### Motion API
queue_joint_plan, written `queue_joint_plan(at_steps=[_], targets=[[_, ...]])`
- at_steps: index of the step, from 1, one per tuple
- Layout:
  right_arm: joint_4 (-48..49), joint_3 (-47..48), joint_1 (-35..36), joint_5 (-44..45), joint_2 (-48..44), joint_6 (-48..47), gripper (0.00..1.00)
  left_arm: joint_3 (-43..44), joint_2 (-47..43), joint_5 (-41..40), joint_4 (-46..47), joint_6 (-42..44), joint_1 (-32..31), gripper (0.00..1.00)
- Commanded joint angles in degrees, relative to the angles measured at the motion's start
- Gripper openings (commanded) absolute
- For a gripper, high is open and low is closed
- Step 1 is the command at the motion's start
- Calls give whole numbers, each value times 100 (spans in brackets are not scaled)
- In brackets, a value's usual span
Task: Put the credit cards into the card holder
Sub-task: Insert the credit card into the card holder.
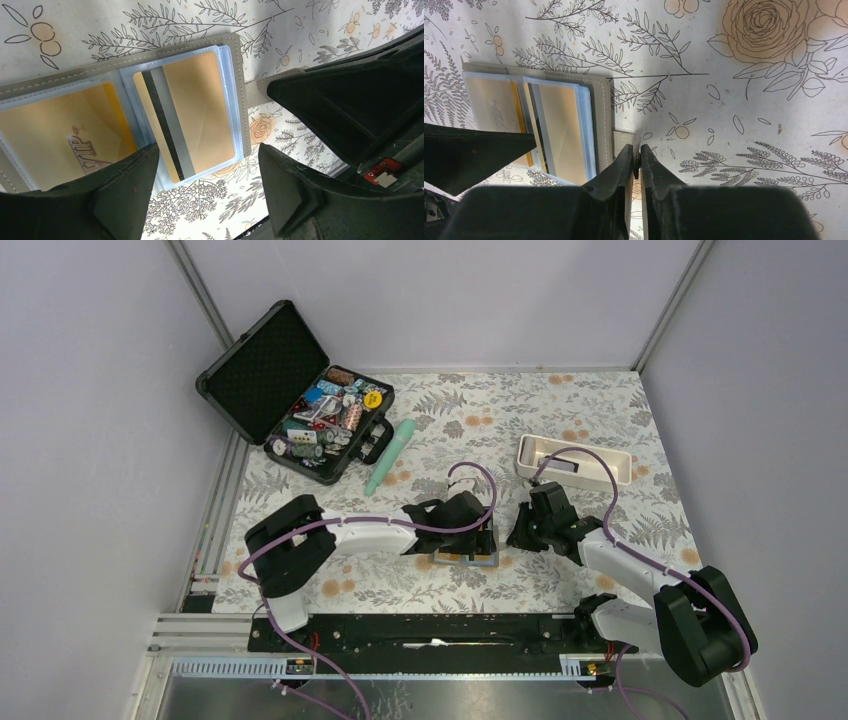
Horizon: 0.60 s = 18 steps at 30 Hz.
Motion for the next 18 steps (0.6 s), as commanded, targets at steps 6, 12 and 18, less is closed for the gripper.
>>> queue_joint_plan(at_steps=[6, 12, 18], targets=[[40, -19, 15, -13, -12, 14, 0, 257, 91, 89, 298, 58, -76, 75], [74, -11, 16, -38, 25, 16, 0, 328, 81, 95, 349, 107, -97, 75], [82, -1, 19, -44, 38, 8, 0, 398, 124, 133, 431, 148, -141, 75]])
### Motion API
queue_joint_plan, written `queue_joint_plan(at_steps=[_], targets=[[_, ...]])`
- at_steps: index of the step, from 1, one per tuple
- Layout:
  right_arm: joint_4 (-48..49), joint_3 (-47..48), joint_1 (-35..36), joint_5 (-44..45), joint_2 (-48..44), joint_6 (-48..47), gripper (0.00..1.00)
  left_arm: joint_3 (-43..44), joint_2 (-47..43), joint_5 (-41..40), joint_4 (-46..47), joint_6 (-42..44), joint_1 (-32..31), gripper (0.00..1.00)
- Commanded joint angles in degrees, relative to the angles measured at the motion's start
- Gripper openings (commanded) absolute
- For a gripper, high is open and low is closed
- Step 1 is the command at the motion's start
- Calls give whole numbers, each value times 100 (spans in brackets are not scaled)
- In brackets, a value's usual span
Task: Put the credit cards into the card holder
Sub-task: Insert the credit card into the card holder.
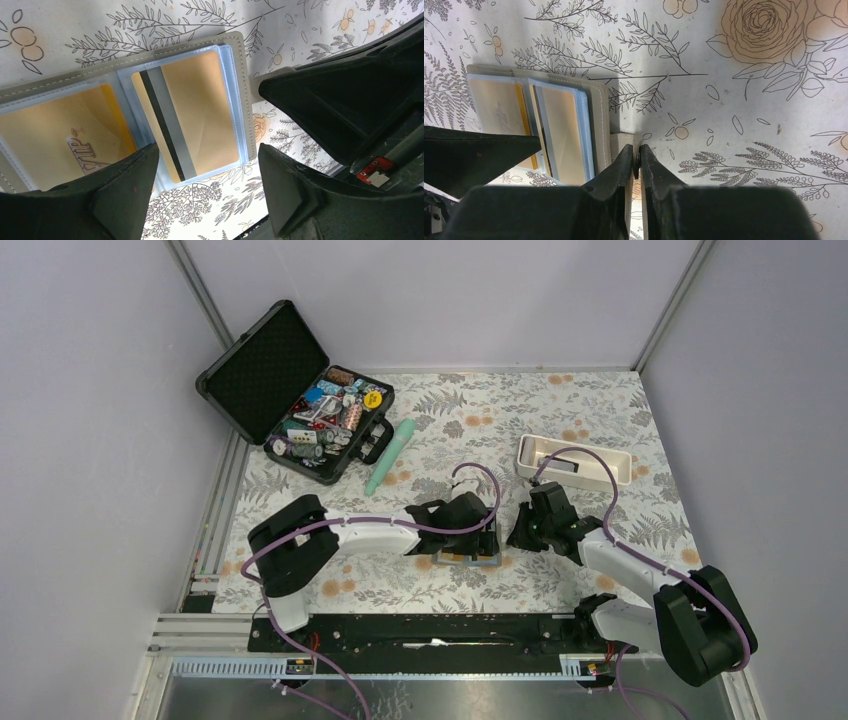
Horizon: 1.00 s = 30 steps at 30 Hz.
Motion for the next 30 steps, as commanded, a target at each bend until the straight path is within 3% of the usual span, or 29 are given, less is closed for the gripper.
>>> queue_joint_plan(at_steps=[1, 5, 10, 14, 19, 23, 30], targets=[[72, -1, 15, -31, 16, 6, 0, 326, 45, 120, 369, 102, -89, 75], [-75, 42, 15, 161, -77, 7, 0, 354, -97, -161, 16, 217, -94, 77], [-325, 214, 15, 285, -307, -44, 36, 315, -530, -539, -484, 408, -73, 87], [-429, 334, 15, 290, -464, -90, 52, 138, -903, -591, -626, 448, -1, 91], [-373, 450, 19, -66, -567, -118, 54, -219, -1351, -601, -632, 415, 165, 93], [-412, 499, 15, 71, -591, -118, 67, -673, -1609, -515, -528, 285, 426, 94], [-140, 355, 15, -331, -188, -141, 70, -1439, -2020, -173, -53, 64, 910, 95]])
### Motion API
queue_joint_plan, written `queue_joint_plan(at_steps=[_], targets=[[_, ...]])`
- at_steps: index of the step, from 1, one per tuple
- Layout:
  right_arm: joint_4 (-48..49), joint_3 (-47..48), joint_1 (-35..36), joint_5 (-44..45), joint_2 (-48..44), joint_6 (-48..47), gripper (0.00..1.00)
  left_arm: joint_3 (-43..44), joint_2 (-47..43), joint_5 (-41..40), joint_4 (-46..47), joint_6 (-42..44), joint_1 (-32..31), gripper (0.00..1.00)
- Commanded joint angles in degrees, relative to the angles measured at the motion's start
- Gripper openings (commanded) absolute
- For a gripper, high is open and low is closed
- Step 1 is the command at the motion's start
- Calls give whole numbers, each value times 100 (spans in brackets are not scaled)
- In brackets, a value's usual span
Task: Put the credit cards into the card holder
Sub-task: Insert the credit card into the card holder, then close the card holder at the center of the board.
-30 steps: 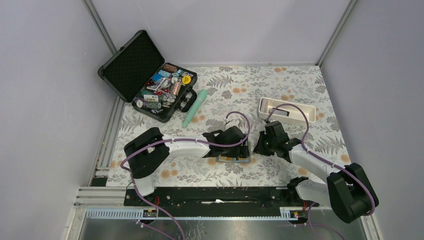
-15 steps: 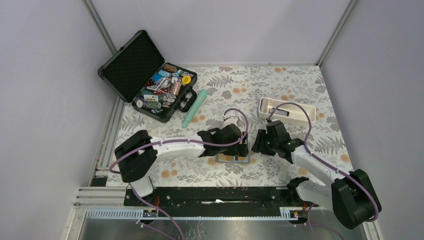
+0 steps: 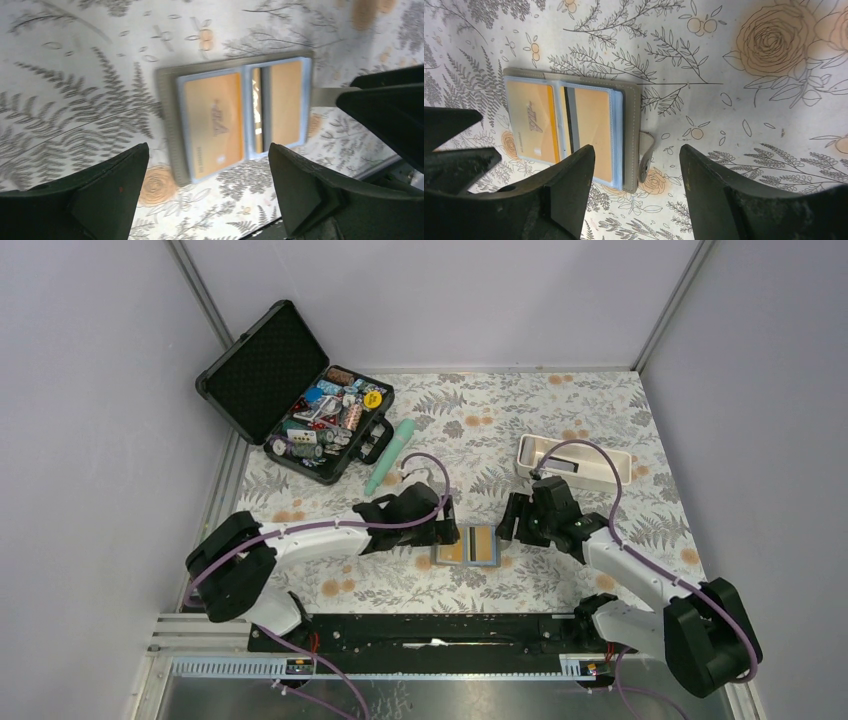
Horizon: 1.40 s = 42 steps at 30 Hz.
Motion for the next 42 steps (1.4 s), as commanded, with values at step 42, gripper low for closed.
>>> queue_joint_plan(at_steps=[42], targets=[[754, -179, 19, -831, 1051, 5, 33, -1636, 197, 1761, 3948, -1442, 457, 75]])
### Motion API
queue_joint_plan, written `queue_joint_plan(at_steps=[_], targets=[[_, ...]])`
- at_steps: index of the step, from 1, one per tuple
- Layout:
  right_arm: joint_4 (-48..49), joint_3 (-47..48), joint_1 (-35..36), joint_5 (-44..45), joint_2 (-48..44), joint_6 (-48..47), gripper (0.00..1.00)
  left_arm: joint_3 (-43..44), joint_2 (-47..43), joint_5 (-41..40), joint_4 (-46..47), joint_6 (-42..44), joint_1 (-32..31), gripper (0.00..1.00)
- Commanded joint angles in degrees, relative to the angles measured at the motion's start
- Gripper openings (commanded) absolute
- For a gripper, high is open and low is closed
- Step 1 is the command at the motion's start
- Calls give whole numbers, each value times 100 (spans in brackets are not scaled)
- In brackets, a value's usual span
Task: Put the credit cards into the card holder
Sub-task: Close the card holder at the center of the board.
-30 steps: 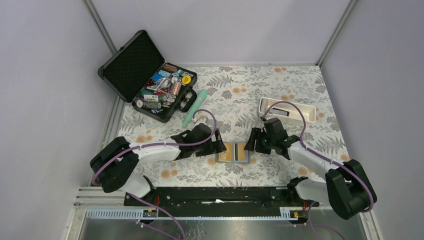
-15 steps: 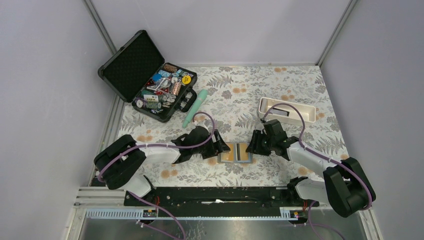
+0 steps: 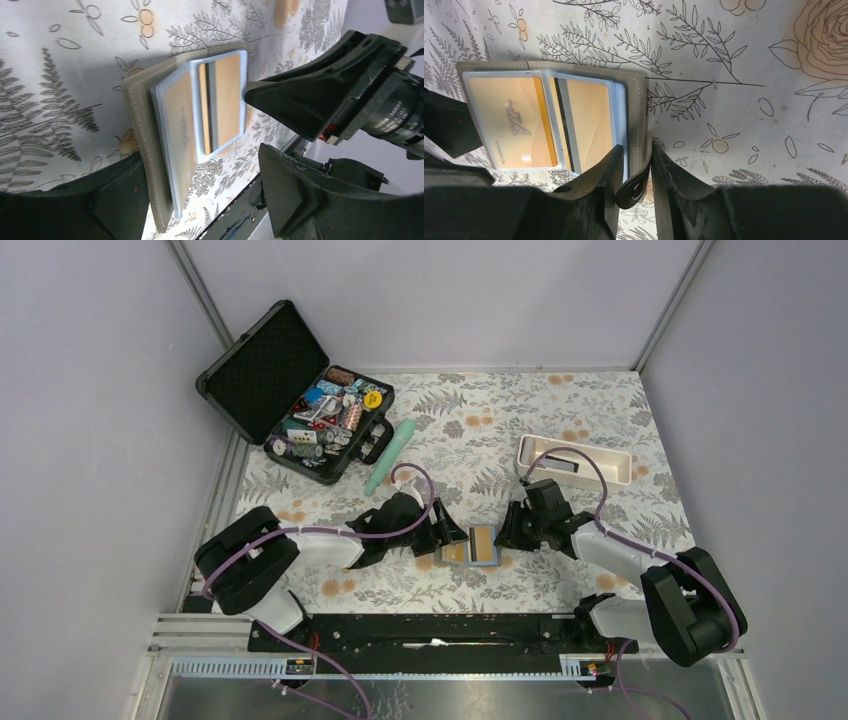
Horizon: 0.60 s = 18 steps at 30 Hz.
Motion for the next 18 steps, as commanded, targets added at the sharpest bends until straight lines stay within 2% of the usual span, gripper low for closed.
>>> queue_joint_plan(at_steps=[1, 18], targets=[[79, 23, 35, -116, 134, -20, 33, 20, -96, 169, 650, -43, -70, 75], [130, 33, 41, -174, 238, -11, 28, 756, -580, -447, -983, 647, -328, 75]])
